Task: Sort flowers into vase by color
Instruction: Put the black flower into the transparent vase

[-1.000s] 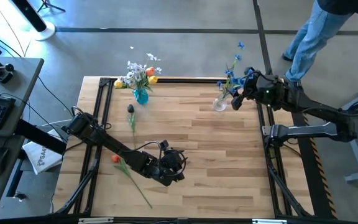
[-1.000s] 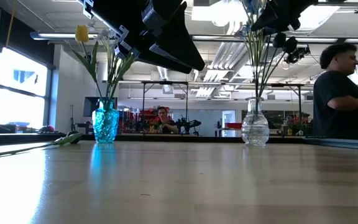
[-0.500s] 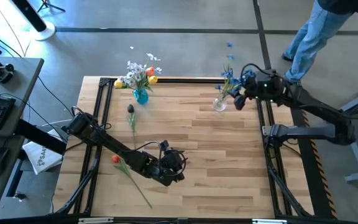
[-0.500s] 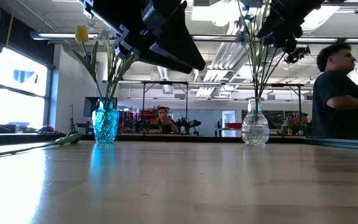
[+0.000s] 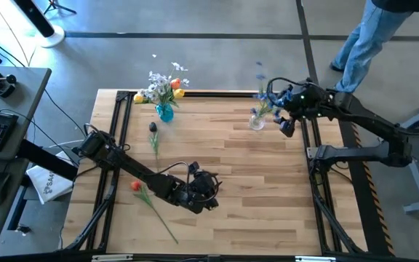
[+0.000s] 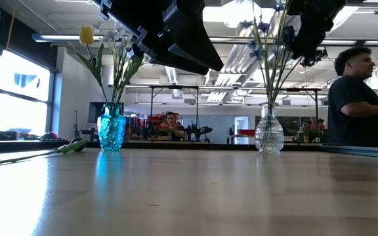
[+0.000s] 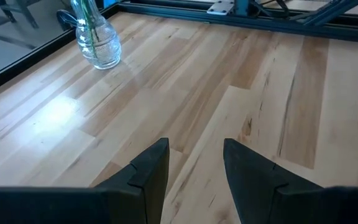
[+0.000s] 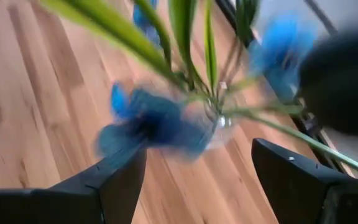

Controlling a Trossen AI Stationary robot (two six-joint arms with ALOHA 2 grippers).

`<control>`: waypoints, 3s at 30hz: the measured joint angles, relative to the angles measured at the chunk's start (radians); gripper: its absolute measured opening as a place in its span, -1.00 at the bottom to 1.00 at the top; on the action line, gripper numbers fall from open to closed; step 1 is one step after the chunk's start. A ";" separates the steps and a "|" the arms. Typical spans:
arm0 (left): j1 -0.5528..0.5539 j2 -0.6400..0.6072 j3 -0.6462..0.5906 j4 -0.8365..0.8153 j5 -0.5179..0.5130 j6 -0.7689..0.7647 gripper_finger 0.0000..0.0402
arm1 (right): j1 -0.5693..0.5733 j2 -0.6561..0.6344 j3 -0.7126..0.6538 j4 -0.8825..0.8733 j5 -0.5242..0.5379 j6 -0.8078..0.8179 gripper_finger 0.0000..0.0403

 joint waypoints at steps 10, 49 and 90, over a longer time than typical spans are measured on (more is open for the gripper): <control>0.000 0.000 0.000 0.000 0.000 0.000 -0.30 | 0.000 0.022 0.064 -0.199 0.206 0.239 0.43; 0.060 0.000 -0.001 0.298 -0.044 0.342 -0.30 | 0.297 -0.489 -0.486 0.476 0.072 0.232 0.43; -0.055 -0.067 -0.002 -1.322 0.209 -1.432 -0.29 | 1.155 0.161 -1.041 1.645 0.802 0.674 0.43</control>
